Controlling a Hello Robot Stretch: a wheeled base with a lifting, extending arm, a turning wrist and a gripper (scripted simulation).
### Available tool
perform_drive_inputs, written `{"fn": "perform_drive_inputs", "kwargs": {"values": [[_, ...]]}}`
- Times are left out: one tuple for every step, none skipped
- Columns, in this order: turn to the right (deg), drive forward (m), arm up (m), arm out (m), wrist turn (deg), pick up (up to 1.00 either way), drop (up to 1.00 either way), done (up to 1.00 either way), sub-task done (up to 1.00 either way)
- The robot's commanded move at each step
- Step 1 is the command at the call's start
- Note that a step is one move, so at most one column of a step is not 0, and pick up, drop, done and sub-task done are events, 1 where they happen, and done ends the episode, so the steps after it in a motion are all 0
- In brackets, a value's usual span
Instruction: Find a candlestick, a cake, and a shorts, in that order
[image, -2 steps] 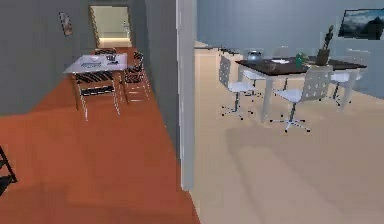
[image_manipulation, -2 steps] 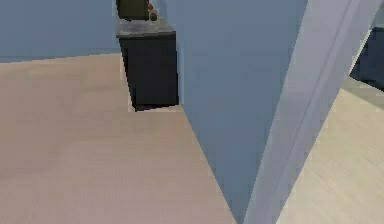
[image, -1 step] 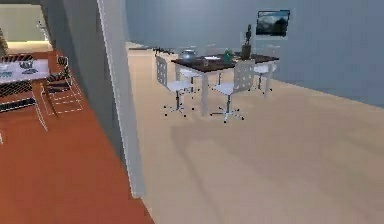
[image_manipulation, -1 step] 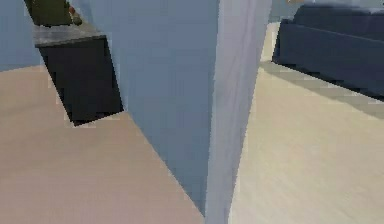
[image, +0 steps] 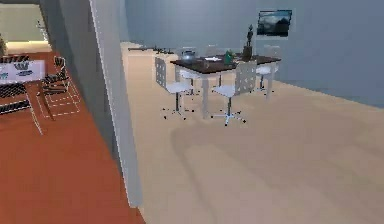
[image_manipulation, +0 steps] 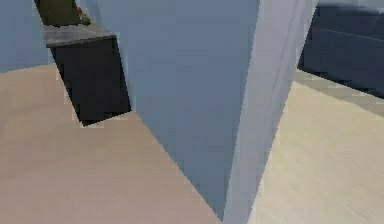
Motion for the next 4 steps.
{"fn": "perform_drive_inputs", "kwargs": {"values": [[39.0, 0.0, 0.0, 0.0, 0.0, 0.0, 0.0, 0.0, 0.0], [0.0, 1.0, 0.0, 0.0, 0.0, 0.0, 0.0, 0.0, 0.0], [0.0, 0.9, 0.0, 0.0, 0.0, 0.0, 0.0, 0.0, 0.0], [12.0, 0.0, 0.0, 0.0, 0.0, 0.0, 0.0, 0.0, 0.0]]}}
